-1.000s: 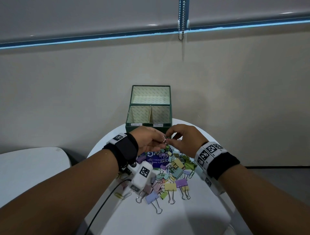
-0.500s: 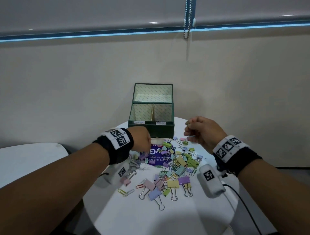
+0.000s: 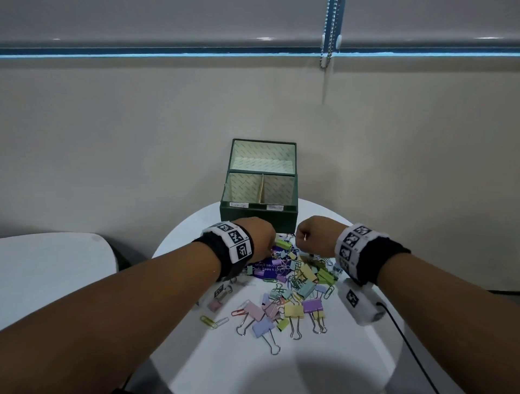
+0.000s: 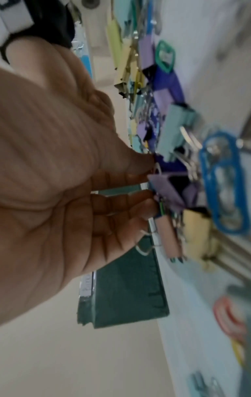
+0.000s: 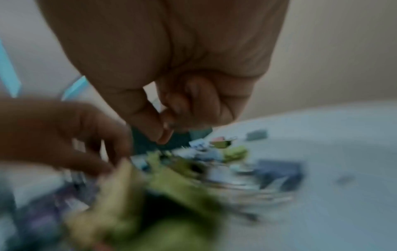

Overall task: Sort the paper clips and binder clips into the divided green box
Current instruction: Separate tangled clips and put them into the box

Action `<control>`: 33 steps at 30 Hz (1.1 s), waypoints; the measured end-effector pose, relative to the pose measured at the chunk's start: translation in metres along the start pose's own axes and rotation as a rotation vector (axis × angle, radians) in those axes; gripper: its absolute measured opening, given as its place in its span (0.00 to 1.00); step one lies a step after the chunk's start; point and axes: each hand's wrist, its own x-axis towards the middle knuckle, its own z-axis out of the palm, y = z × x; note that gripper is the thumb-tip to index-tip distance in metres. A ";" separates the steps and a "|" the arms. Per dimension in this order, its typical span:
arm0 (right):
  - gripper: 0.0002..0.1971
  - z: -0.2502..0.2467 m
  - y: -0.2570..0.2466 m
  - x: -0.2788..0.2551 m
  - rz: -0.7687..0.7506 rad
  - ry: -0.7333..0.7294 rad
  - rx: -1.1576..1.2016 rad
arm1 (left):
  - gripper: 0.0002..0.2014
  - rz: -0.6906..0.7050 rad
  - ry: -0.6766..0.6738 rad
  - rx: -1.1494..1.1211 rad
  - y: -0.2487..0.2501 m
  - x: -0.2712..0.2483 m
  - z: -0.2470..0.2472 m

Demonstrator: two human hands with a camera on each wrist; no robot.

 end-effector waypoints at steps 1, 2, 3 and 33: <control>0.04 0.003 -0.003 0.000 -0.015 0.004 -0.088 | 0.10 -0.006 0.001 0.016 0.000 0.000 0.000; 0.04 0.006 -0.005 0.001 -0.023 -0.001 -0.122 | 0.10 -0.017 -0.004 0.028 0.000 0.000 0.001; 0.05 0.009 -0.007 0.002 -0.030 -0.008 -0.138 | 0.09 -0.026 -0.011 0.045 0.000 0.000 0.002; 0.03 0.020 -0.006 -0.005 -0.128 0.014 -0.288 | 0.10 0.225 0.031 0.110 0.002 -0.027 -0.004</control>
